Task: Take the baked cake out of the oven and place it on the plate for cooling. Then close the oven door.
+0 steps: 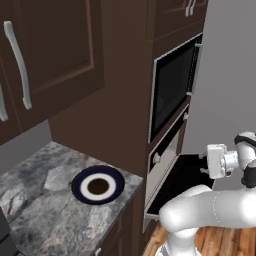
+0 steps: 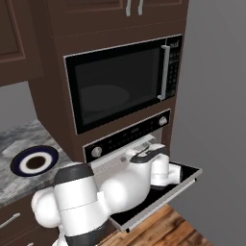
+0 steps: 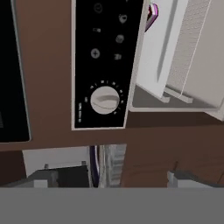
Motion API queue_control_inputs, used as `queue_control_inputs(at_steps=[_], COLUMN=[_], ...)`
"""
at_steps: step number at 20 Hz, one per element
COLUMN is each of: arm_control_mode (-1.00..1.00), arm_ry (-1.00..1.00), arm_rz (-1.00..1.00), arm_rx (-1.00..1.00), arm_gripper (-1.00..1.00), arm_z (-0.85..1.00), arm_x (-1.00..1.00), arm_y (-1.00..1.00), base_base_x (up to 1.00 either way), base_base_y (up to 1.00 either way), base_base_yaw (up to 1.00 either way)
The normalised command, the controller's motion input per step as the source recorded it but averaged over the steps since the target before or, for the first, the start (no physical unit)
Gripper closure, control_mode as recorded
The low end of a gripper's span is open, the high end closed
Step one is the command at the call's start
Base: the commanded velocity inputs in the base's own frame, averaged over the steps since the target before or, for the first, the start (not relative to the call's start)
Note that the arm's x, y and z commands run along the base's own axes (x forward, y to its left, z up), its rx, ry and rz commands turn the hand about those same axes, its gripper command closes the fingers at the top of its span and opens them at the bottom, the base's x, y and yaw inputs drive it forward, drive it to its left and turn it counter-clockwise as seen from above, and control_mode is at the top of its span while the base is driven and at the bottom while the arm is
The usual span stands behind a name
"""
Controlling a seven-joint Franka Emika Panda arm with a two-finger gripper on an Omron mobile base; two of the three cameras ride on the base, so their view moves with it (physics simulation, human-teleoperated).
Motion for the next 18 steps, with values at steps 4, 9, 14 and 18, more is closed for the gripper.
queue_control_inputs(at_steps=[4,9,14,18], arm_control_mode=[-1.0,-1.0,-1.0,-1.0], arm_ry=[-0.09,-0.02,0.0,0.01], arm_rz=[0.01,0.0,0.0,0.0], arm_rx=[0.02,0.0,0.0,0.0], arm_gripper=[-1.0,-1.0,-1.0,-1.0], arm_z=[-0.04,-0.01,-0.16,-0.24], arm_x=[0.22,0.38,0.35,0.21], arm_y=[0.18,0.41,0.5,0.23], base_base_x=[0.0,0.0,0.0,0.0], base_base_y=[0.0,0.0,0.0,0.0], base_base_yaw=[0.0,0.0,0.0,0.0])
